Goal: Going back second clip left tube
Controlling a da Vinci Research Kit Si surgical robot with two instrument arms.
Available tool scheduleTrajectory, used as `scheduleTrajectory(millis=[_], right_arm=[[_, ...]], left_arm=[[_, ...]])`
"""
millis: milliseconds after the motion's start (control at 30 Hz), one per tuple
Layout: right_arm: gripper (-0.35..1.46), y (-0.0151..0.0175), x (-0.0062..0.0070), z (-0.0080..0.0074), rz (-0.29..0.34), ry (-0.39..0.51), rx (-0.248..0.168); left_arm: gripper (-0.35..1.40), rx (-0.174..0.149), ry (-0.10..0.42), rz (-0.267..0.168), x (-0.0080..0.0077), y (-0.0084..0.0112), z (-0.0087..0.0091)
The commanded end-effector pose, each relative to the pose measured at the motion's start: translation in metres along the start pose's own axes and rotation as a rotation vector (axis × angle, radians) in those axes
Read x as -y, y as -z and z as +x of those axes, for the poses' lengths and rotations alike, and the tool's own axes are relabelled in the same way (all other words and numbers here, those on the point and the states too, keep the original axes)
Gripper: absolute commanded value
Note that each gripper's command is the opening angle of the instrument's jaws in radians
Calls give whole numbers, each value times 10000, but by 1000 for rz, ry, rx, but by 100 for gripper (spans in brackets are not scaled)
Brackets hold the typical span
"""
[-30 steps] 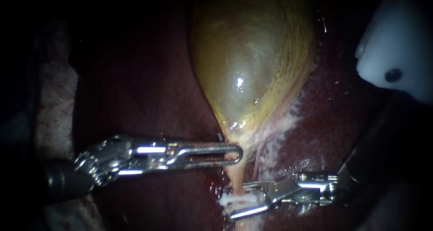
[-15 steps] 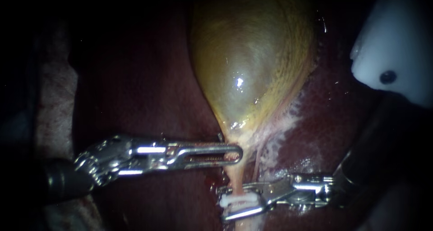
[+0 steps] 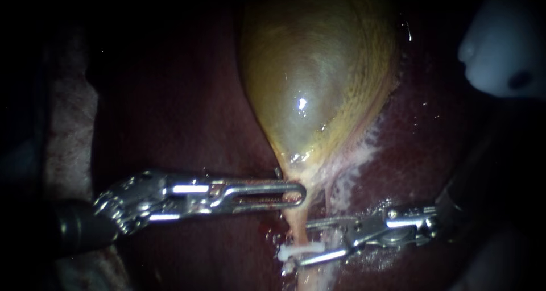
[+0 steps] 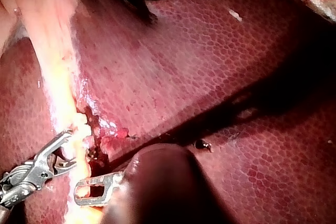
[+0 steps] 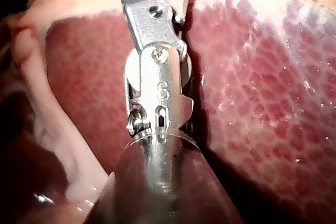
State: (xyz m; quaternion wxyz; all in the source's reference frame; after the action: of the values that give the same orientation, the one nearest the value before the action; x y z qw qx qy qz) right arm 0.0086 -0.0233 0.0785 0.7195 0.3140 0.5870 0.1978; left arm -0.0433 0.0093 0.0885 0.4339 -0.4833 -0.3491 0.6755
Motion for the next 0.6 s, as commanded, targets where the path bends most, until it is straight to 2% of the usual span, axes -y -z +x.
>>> scheduleTrajectory(millis=[33,367,600], right_arm=[[48,3,0,1,2,12,2],[49,39,9,14,-13,57,14],[50,75,17,26,-31,126,10]], left_arm=[[-35,0,0,-1,0,0,0],[-35,1,-1,-1,1,2,0],[-35,1,-1,-2,3,2,0]])
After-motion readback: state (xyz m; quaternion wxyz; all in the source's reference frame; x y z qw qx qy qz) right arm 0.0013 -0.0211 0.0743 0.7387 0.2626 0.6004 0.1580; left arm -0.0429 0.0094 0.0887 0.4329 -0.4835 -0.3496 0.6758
